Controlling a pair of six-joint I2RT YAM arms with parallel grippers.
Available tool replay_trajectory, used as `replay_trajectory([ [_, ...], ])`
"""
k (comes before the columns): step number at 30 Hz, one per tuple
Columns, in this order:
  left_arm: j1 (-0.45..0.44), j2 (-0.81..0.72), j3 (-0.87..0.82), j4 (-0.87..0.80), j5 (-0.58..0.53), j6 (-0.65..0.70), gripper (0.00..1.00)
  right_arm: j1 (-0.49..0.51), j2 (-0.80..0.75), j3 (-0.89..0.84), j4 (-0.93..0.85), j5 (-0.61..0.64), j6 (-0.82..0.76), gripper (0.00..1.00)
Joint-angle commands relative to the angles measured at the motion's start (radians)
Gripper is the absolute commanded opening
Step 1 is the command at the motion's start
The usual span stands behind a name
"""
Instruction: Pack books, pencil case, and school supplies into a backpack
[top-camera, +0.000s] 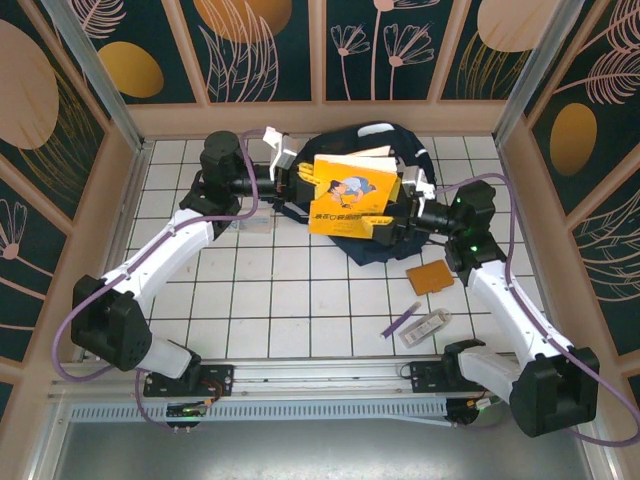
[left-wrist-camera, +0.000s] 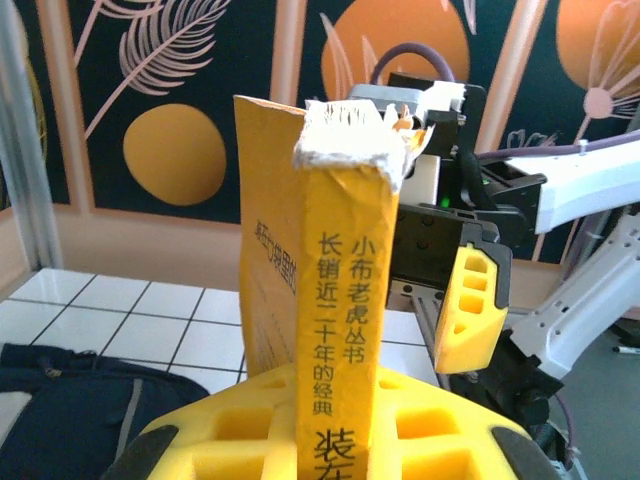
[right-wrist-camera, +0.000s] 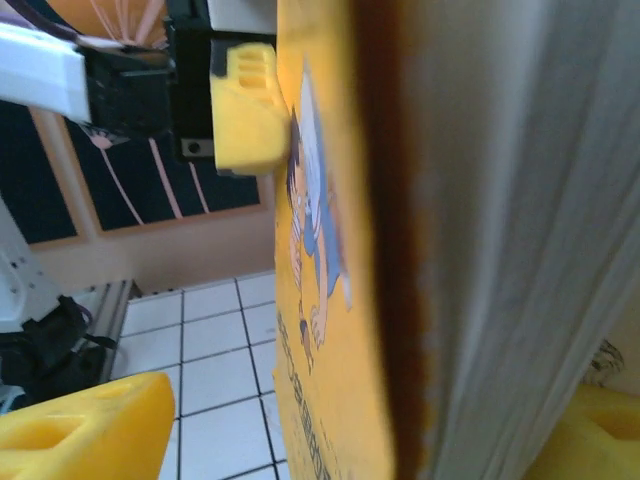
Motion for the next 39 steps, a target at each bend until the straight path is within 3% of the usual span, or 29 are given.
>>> replay_trajectory([
  [1,-0.008,-0.030,0.064,0.019,0.098,0.067,0.00,-0.015,-0.035,-0.023,0.169,-0.035,0.103,0.85],
  [7,-0.028,-0.052,0.025,0.073,0.102,0.102,0.00,-0.104,-0.084,-0.073,0.219,0.113,0.133,0.92],
  [13,-0.040,-0.020,0.070,0.008,0.117,0.134,0.00,-0.099,-0.035,-0.012,0.088,-0.052,0.041,0.90],
  [14,-0.042,-0.016,0.073,0.011,0.113,0.135,0.00,-0.097,-0.028,-0.003,0.076,-0.077,0.031,0.85],
  [16,-0.044,-0.004,0.084,0.014,0.100,0.131,0.00,-0.092,-0.017,0.002,0.096,-0.107,0.039,0.64],
  [19,-0.055,0.024,0.105,0.026,0.082,0.109,0.03,-0.090,0.008,-0.009,0.258,-0.125,0.143,0.11],
  [20,-0.059,0.037,0.113,0.035,0.075,0.095,0.09,-0.094,0.019,-0.015,0.319,-0.119,0.191,0.01],
  [22,-0.063,0.060,0.126,0.042,0.032,0.083,0.31,-0.110,0.028,-0.026,0.384,-0.070,0.258,0.00],
  [24,-0.063,0.075,0.129,0.040,-0.029,0.109,0.37,-0.147,0.023,-0.037,0.397,0.020,0.295,0.00],
  [26,-0.063,0.087,0.121,0.021,-0.121,0.157,0.55,-0.200,0.005,-0.038,0.363,0.136,0.319,0.00],
  [31,-0.112,0.181,0.129,-0.138,-0.303,0.432,0.58,-0.355,-0.040,0.032,0.078,0.464,0.318,0.00],
  [34,-0.198,0.259,0.146,-0.260,-0.459,0.654,0.66,-0.385,-0.059,0.088,-0.122,0.755,0.280,0.00],
  [36,-0.230,0.332,0.183,-0.300,-0.529,0.696,0.68,-0.387,-0.076,0.098,-0.194,0.961,0.296,0.00],
  [39,-0.247,0.405,0.194,-0.267,-0.620,0.697,0.70,-0.392,-0.108,0.067,-0.191,1.065,0.319,0.00],
])
